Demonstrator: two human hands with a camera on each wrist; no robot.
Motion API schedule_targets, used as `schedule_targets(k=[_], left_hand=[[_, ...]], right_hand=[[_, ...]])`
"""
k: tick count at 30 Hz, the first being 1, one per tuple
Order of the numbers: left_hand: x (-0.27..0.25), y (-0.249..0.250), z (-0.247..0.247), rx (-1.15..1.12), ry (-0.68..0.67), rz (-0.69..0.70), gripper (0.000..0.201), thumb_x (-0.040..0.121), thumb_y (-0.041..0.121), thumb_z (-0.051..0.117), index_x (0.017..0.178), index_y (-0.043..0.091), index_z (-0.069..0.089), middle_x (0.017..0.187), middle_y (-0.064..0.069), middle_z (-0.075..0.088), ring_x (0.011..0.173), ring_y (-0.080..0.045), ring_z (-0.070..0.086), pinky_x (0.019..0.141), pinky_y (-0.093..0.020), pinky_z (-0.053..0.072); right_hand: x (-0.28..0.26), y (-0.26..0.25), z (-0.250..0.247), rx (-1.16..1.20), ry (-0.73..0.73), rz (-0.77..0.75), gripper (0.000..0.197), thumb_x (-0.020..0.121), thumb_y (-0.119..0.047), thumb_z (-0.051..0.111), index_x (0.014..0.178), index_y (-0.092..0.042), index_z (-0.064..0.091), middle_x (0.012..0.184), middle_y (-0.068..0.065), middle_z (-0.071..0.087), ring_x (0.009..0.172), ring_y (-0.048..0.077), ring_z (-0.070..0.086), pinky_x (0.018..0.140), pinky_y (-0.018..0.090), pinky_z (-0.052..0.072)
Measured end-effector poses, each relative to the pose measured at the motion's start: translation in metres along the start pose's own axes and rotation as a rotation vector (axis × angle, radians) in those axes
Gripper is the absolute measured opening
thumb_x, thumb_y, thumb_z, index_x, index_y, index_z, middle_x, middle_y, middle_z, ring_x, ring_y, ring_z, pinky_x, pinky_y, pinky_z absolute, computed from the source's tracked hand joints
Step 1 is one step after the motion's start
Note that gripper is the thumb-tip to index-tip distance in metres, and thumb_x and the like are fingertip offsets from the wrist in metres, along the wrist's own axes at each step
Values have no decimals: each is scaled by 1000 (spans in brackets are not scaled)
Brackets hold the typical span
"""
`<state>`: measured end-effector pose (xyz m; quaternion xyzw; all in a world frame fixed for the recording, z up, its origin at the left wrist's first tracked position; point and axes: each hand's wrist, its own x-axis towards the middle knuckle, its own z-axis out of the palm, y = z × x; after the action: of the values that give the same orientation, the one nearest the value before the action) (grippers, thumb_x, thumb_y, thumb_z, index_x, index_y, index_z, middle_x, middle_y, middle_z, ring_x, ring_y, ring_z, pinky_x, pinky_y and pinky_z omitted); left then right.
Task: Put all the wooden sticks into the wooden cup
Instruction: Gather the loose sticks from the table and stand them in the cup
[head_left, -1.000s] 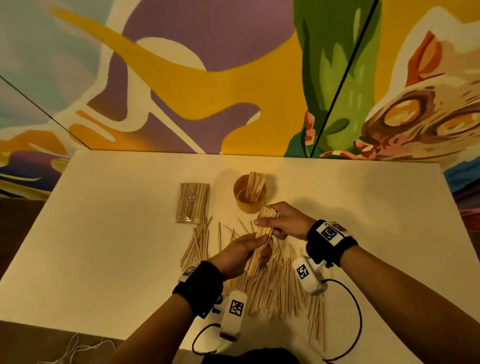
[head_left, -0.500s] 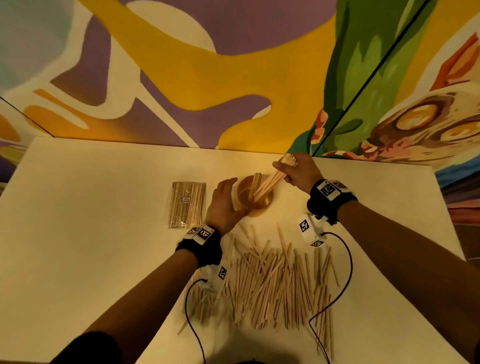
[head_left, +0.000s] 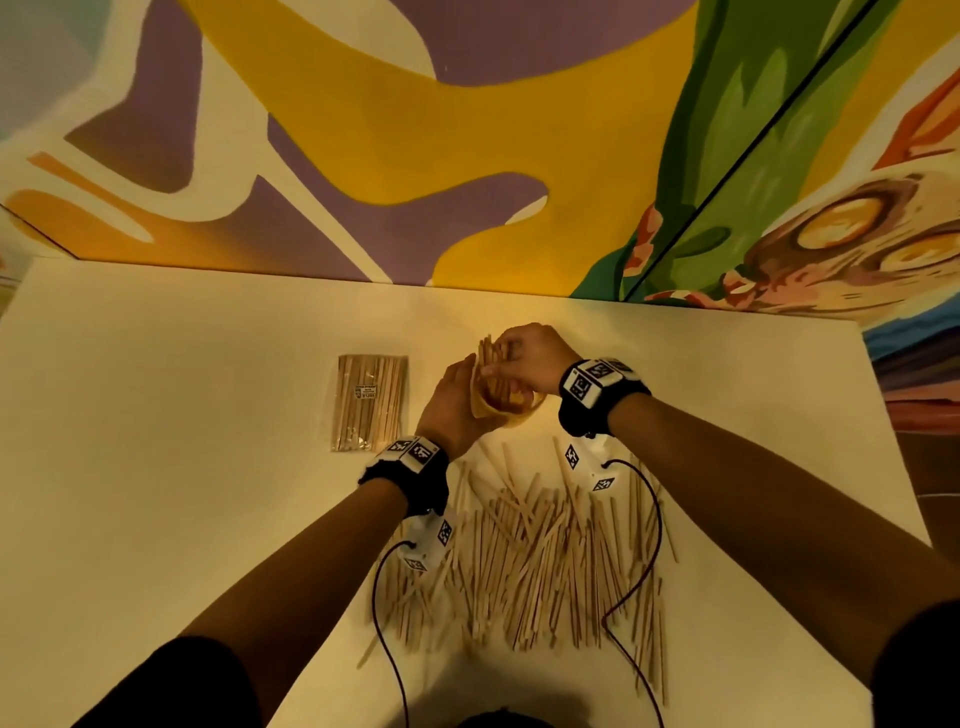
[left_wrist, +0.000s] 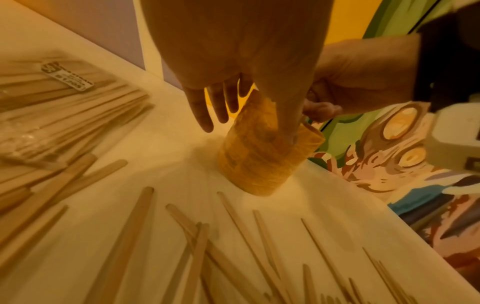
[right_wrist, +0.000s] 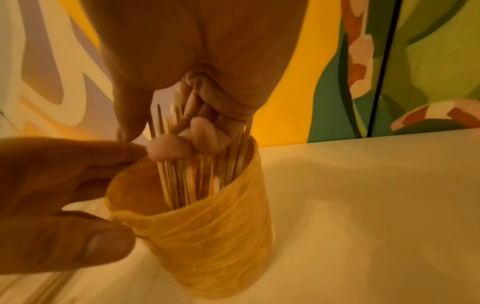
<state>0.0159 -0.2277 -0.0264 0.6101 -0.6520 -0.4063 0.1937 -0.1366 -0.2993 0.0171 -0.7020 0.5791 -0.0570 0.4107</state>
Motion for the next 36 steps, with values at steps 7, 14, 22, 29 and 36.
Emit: schedule_targets(k=[7,14,22,29,36], left_hand=[[-39,-14,-10,-160,111,-111,87,74,23,83,146,11,35,135,-5,50,108,-20,58,85,-37,54],[-132,5,27,-189,-105,-165,11,92,15,63,83,20,69,67,-2,68,54,-11,62,61,-31,56],[-199,40,114,-108,-330,-318,4,91,15,64,92,17,67,78,-5,69,57,-11,64,54,-25,54],[-197,59,154,167,-121,-273,50,82,40,73,123,17,56,122,0,49,98,-23,59,82,-38,51],[-162,78,171,412,-118,-449,98,76,55,71,150,16,21,155,-12,19,140,-37,26,106,-50,37]], right_hand=[[-73,6,-42,586,250,26,21,90,-21,68,100,-3,64,48,11,58,30,21,41,36,21,33],[-212,103,-15,503,111,210,30,94,-11,59,68,2,64,39,7,47,31,18,37,53,38,45],[-342,216,61,405,-182,492,30,95,-18,60,68,-8,66,54,5,61,41,15,54,53,31,50],[-349,234,95,542,-187,558,17,93,-8,55,85,-3,70,78,18,73,65,23,69,60,30,57],[-314,221,96,617,-85,461,23,89,-6,56,108,-6,68,88,16,75,79,26,73,68,32,58]])
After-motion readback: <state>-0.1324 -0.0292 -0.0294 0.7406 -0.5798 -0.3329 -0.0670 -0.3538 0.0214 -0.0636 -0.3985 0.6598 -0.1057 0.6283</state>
